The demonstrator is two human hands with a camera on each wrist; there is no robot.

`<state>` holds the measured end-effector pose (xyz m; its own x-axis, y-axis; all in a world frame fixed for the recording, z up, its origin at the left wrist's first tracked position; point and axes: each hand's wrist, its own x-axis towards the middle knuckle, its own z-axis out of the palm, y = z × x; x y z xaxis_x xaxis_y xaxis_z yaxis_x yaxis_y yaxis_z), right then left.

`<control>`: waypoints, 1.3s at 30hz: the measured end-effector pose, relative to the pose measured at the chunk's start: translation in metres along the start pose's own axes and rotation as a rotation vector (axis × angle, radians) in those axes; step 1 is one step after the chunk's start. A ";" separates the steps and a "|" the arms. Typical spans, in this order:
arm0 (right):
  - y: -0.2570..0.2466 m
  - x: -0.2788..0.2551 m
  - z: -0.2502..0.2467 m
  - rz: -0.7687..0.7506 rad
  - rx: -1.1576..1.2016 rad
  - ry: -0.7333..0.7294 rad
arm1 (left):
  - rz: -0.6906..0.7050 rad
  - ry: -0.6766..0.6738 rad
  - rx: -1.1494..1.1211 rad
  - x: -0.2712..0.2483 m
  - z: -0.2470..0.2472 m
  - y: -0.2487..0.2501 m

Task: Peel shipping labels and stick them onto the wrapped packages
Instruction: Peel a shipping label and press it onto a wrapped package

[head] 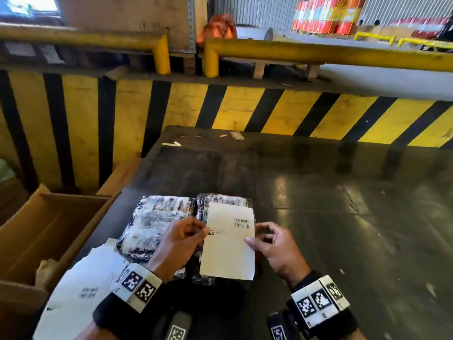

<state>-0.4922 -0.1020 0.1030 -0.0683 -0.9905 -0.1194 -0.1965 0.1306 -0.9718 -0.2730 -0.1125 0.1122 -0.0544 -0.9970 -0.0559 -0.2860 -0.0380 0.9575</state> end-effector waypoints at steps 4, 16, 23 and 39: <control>-0.012 0.017 0.006 -0.096 0.009 0.052 | 0.028 0.018 0.039 0.029 -0.001 0.007; -0.007 0.066 0.020 0.048 -0.131 0.158 | -0.083 0.012 0.263 0.071 0.005 0.004; -0.005 0.067 0.023 0.057 -0.175 0.141 | -0.140 0.014 0.253 0.072 0.004 0.001; 0.004 0.067 0.026 0.025 -0.268 0.152 | -0.152 0.102 0.376 0.073 0.011 -0.001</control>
<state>-0.4726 -0.1688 0.0856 -0.2178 -0.9717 -0.0915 -0.4427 0.1819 -0.8780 -0.2872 -0.1850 0.1045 0.1051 -0.9843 -0.1421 -0.6138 -0.1766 0.7695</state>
